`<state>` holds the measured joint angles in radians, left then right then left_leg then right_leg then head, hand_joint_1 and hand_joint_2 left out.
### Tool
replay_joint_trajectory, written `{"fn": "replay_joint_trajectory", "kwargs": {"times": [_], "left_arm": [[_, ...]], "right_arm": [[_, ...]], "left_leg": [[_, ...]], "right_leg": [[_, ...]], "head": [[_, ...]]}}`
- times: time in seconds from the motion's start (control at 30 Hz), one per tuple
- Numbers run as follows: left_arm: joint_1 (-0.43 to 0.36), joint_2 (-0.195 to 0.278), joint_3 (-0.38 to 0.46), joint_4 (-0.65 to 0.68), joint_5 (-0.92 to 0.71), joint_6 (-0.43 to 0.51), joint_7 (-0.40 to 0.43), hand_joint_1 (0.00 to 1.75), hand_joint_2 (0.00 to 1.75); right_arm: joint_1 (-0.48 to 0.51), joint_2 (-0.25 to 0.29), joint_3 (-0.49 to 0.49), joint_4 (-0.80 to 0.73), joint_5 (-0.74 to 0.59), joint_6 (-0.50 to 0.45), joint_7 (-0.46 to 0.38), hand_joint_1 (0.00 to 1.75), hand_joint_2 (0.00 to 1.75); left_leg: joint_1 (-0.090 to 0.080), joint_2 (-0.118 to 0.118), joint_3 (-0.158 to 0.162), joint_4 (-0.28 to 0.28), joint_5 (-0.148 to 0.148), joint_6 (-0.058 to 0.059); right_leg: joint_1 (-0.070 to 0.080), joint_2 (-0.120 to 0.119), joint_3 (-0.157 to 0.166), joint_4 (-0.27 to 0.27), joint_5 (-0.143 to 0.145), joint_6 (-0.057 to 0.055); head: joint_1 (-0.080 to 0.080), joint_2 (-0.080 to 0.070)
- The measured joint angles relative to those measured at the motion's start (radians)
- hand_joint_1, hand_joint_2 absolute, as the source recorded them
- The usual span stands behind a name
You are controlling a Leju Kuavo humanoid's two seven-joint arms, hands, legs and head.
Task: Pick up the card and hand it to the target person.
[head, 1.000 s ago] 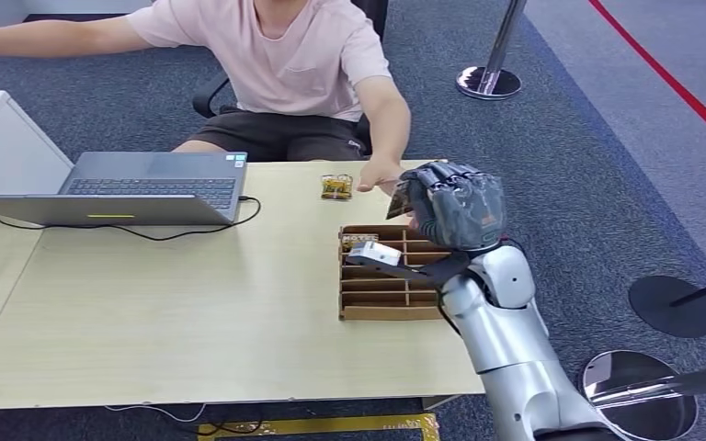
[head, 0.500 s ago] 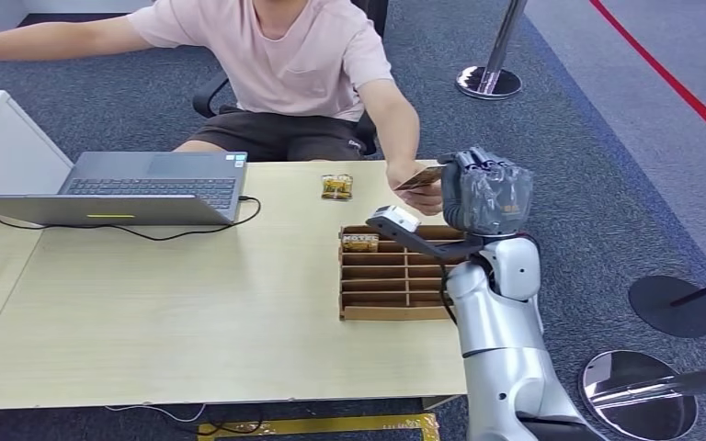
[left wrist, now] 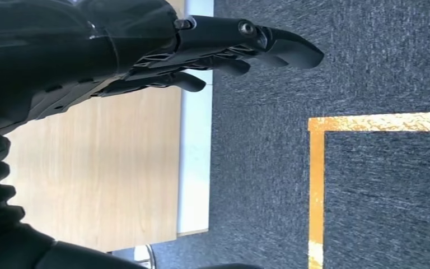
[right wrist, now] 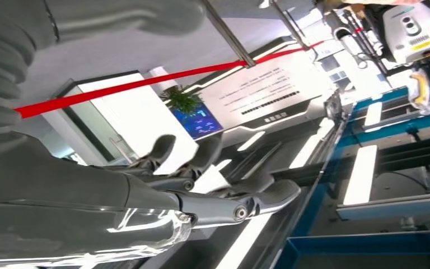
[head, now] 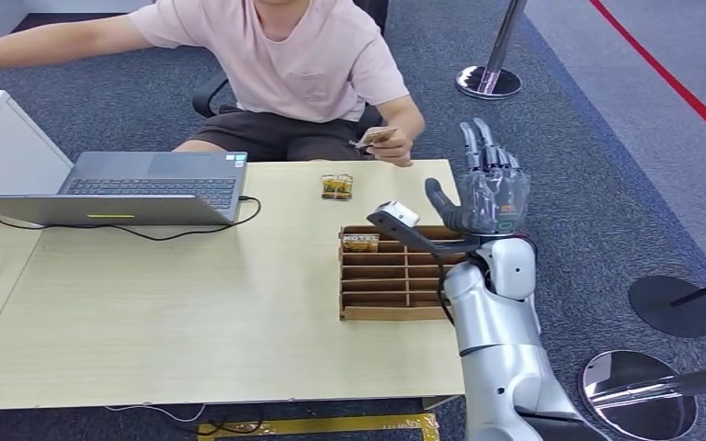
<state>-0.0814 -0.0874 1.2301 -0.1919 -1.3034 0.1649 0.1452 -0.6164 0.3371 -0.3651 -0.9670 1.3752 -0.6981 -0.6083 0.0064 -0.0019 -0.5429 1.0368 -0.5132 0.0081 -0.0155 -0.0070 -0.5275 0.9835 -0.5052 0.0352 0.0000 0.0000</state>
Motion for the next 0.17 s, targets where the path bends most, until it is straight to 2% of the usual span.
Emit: {"fn": "replay_joint_trajectory", "kwargs": {"times": [0.17], "left_arm": [[0.001,0.000,0.006,0.000,0.006,0.002,0.001,0.00,0.00]], "right_arm": [[-0.096,-0.043,-0.068,0.169,-0.137,0.000,0.021,0.00,1.75]], "left_leg": [[0.000,0.000,0.000,0.000,0.000,0.000]], "right_leg": [[0.000,0.000,0.000,0.000,0.000,0.000]], "head": [[0.000,0.000]]}}
